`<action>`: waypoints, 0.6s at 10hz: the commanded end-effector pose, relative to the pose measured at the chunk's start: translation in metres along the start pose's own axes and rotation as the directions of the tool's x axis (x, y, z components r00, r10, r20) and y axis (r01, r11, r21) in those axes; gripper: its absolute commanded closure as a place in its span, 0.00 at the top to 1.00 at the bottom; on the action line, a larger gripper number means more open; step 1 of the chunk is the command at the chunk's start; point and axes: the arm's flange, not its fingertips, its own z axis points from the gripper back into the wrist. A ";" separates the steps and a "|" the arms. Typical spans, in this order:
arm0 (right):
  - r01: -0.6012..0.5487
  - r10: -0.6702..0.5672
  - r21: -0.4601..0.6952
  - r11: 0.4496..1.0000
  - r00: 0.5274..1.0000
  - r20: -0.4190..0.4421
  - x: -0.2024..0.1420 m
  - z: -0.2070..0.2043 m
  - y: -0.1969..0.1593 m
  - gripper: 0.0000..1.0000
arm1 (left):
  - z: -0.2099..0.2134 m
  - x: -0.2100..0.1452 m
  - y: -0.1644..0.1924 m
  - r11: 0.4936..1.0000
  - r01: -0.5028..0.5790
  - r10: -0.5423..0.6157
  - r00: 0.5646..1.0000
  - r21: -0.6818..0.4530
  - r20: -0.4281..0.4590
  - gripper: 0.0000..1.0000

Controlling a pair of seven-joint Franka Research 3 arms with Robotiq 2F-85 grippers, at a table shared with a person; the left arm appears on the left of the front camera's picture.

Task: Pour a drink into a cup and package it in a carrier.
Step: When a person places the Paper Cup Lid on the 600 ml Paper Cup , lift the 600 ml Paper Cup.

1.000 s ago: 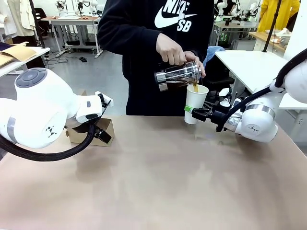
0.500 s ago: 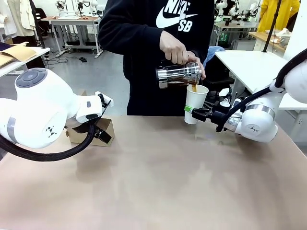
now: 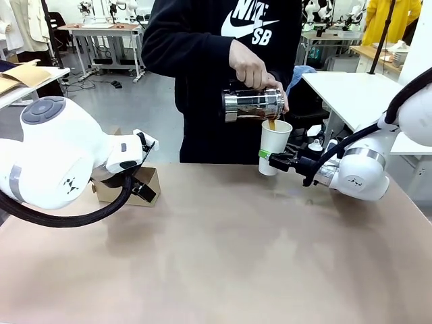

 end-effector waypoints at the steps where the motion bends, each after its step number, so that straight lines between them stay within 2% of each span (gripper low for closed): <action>1: 0.002 -0.002 -0.002 1.000 1.000 0.009 0.003 0.001 0.002 0.80 | 0.000 0.000 0.000 1.000 0.001 -0.001 1.000 -0.001 0.001 1.00; 6: 0.002 -0.002 -0.002 1.000 1.000 0.009 0.003 0.001 0.002 0.80 | 0.000 0.000 0.000 1.000 0.001 -0.001 1.000 -0.001 0.001 1.00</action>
